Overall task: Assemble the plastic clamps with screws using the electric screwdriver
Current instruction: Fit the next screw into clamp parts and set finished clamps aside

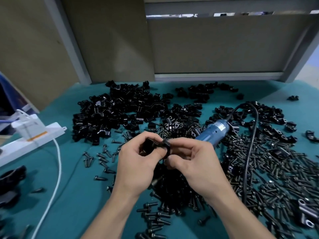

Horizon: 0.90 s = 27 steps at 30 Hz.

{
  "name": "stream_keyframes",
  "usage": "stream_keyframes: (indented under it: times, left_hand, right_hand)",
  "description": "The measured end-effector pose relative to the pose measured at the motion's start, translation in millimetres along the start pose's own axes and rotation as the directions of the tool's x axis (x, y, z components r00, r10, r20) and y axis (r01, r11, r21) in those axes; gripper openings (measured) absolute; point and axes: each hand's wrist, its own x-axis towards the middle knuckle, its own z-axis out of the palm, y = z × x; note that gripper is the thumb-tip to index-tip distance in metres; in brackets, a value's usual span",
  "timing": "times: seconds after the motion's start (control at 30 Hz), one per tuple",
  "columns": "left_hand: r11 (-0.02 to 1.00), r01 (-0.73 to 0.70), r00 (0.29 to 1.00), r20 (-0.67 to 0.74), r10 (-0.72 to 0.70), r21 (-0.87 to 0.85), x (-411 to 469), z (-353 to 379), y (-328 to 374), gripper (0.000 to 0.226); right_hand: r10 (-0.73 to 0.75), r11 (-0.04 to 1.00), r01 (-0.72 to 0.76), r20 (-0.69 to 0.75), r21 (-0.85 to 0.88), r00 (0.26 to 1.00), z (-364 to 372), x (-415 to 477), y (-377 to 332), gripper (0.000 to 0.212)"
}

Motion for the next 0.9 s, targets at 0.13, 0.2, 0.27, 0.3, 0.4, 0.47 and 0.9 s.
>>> stream_keyframes:
  times: [0.13,0.2,0.27,0.3,0.4,0.47,0.9]
  left_hand:
    - [0.988,0.066,0.998,-0.005,-0.067,-0.137,1.5,1.5,1.3,0.013]
    - [0.980,0.094,0.995,0.006,-0.095,-0.177,1.1,2.2,2.3,0.012]
    - [0.976,0.117,0.993,0.013,-0.117,-0.185,1.1,2.5,1.8,0.017]
    - [0.976,0.124,0.992,0.010,-0.125,-0.177,1.6,2.6,1.5,0.017]
    - [0.986,0.114,0.993,-0.005,-0.116,-0.121,2.0,2.9,0.8,0.019]
    - [0.990,0.102,0.995,0.014,-0.101,-0.098,0.9,2.7,0.6,0.021]
    - [0.929,0.327,0.943,0.001,-0.331,-0.173,72.7,13.5,4.1,0.023]
  right_hand:
    - [0.059,0.965,-0.071,0.056,0.254,0.997,-1.5,-0.1,-1.5,0.041]
    - [0.074,0.939,-0.096,0.081,0.330,0.994,-2.0,-0.6,-1.5,0.038]
    - [0.079,0.928,-0.108,0.095,0.357,0.992,-1.3,-1.4,-2.4,0.033]
    - [0.077,0.934,-0.104,0.092,0.343,0.993,-1.2,-1.5,-3.0,0.032]
    - [0.067,0.976,-0.079,0.061,0.204,0.996,-2.7,-2.3,-8.6,0.037]
    - [0.045,0.998,-0.046,0.038,0.036,0.998,-6.7,-1.7,-14.3,0.040]
    - [0.238,0.040,-0.085,-0.073,-0.996,0.969,-112.4,180.6,-40.6,0.023]
